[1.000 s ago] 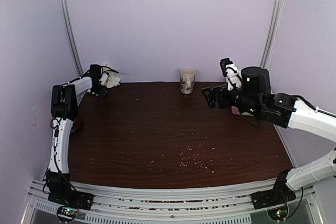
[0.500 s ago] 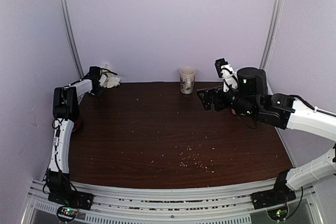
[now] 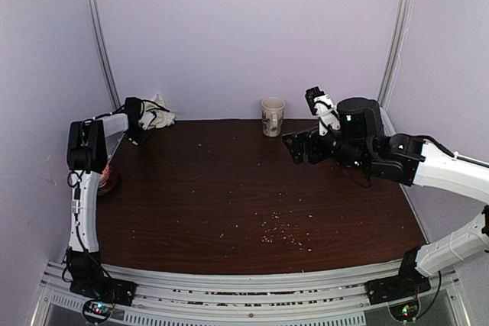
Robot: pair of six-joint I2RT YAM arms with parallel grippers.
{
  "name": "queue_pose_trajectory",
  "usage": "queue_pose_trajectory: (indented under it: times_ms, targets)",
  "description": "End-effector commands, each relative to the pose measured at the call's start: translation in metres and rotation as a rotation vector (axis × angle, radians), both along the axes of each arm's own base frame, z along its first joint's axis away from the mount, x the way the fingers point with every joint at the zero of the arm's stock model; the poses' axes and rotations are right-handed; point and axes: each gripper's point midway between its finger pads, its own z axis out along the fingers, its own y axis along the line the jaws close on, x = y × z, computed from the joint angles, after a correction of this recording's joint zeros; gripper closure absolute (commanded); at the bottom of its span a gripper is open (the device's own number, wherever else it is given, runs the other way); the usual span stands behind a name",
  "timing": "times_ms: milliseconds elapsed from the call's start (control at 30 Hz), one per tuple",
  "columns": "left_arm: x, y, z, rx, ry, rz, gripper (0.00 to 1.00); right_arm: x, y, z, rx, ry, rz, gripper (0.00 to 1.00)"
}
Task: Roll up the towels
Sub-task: Move the towel to the center of the board.
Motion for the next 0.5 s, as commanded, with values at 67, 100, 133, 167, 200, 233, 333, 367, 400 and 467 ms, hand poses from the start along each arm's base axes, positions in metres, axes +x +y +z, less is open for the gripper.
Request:
queue_pose_trajectory:
  times_ms: [67,100,133,167,200,233,333,367,400,467]
  targets:
    - [-0.067,-0.084,0.095,-0.153,-0.030,-0.329,1.00,-0.008,0.012,-0.003,-0.056,0.012,0.075,0.00]
    - [-0.084,-0.096,0.102,-0.162,-0.024,-0.379,1.00,-0.009,0.014,-0.003,-0.058,0.013,0.090,0.00]
    - [-0.105,-0.109,0.106,-0.175,-0.012,-0.436,1.00,-0.012,0.016,-0.003,-0.062,0.015,0.110,0.00]
    - [-0.126,-0.120,0.108,-0.183,0.003,-0.493,1.00,-0.015,0.020,-0.003,-0.068,0.018,0.135,0.00]
    - [-0.148,-0.132,0.112,-0.190,0.013,-0.552,1.00,-0.017,0.024,-0.005,-0.079,0.023,0.163,0.00]
    - [-0.172,-0.142,0.111,-0.195,0.036,-0.611,1.00,-0.021,0.029,-0.007,-0.092,0.027,0.198,0.00]
    - [-0.243,-0.165,0.115,-0.217,0.090,-0.792,1.00,-0.032,0.044,-0.015,-0.145,0.039,0.285,0.00]
    - [-0.267,-0.170,0.117,-0.233,0.101,-0.850,1.00,-0.034,0.048,-0.018,-0.163,0.040,0.306,0.00]
    - [-0.290,-0.174,0.115,-0.244,0.120,-0.904,1.00,-0.035,0.052,-0.021,-0.177,0.039,0.323,0.00]
    - [-0.335,-0.174,0.115,-0.249,0.147,-0.984,1.00,-0.038,0.061,-0.026,-0.202,0.035,0.371,0.00]
